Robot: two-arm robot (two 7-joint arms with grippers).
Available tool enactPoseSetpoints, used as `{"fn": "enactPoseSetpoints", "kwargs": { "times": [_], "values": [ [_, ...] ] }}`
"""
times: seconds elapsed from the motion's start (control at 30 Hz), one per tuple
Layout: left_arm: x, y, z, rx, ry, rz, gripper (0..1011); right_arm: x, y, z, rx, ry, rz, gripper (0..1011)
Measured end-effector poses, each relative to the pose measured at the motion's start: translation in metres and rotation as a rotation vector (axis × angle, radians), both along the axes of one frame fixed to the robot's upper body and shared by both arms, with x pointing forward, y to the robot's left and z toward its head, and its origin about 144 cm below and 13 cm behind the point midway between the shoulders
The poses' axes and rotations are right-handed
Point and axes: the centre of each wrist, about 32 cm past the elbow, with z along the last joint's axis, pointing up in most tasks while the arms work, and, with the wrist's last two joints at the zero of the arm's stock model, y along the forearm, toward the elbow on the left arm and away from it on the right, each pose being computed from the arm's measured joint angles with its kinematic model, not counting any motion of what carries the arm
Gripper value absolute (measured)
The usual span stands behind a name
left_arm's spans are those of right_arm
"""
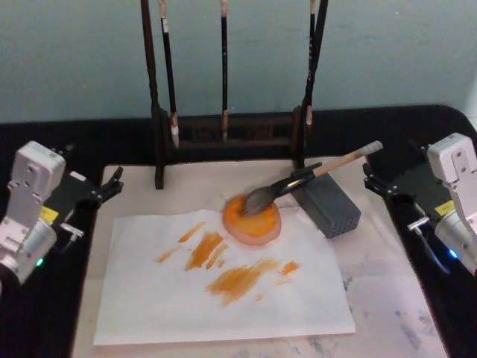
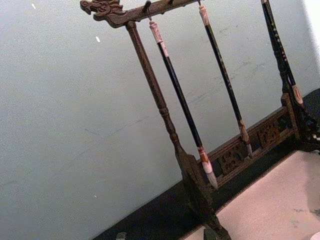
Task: Pick up the brush from the inkstone, write on the paper, then place the brush back to its original position.
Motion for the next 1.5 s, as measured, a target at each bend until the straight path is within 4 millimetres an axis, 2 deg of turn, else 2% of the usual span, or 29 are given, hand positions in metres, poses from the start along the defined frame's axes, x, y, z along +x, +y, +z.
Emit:
{"fn": "enactPoseSetpoints", "kwargs": {
  "times": [0.97,1.3,1.5],
  "values": [
    [0.0000,0.0000,0.0000,0.000,0.000,0.000,1001,0.0000,0.0000,0.0002,0.002,0.000,0.000,1000],
    [0.0000,0.0000,0.0000,0.000,0.000,0.000,1001,-0.0023,0.0037,0.0056,0.141,0.072,0.035,1000],
    [0.0000,0.0000,0.0000,0.000,0.000,0.000,1001,-0.0028,0.0051,0.0096,0.335,0.168,0.060,1000]
  ]
}}
